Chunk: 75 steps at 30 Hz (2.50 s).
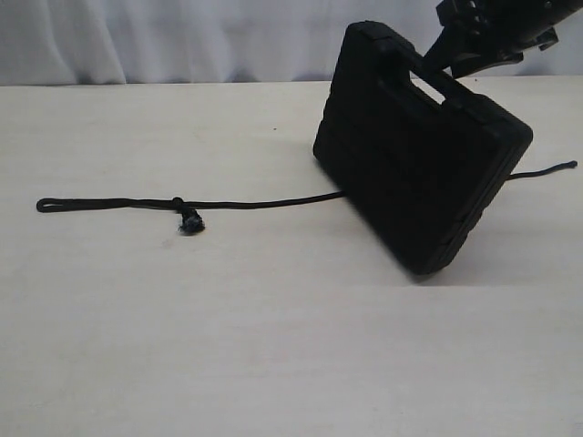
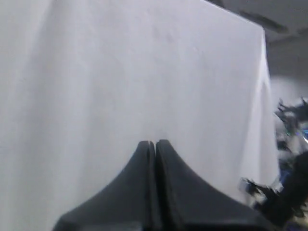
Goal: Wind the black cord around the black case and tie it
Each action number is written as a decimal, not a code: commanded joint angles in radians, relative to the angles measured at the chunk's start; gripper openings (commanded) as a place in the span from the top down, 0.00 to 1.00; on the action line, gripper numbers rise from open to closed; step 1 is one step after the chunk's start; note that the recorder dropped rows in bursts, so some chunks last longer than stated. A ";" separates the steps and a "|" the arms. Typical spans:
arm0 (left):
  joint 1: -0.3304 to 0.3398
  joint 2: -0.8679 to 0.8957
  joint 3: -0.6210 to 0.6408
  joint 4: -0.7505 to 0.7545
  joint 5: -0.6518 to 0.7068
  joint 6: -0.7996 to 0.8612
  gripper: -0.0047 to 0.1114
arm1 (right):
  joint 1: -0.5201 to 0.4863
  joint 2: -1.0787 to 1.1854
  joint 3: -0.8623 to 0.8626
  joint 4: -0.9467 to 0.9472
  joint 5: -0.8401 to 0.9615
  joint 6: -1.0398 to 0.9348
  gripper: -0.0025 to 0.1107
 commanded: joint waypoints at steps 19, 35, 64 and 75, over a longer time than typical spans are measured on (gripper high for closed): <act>-0.355 1.495 -1.136 0.373 -0.007 0.129 0.96 | 0.008 0.045 0.033 -0.067 0.032 -0.021 0.57; -0.395 1.656 -1.264 0.382 0.086 0.122 0.96 | 0.008 0.045 0.069 -0.023 0.036 -0.068 0.57; -0.398 1.713 -1.264 0.637 0.116 -0.031 0.96 | 0.008 0.043 0.067 0.015 0.035 -0.149 0.57; -0.398 1.713 -1.264 0.637 0.118 -0.041 0.96 | 0.008 0.043 -0.003 0.000 0.069 -0.168 0.57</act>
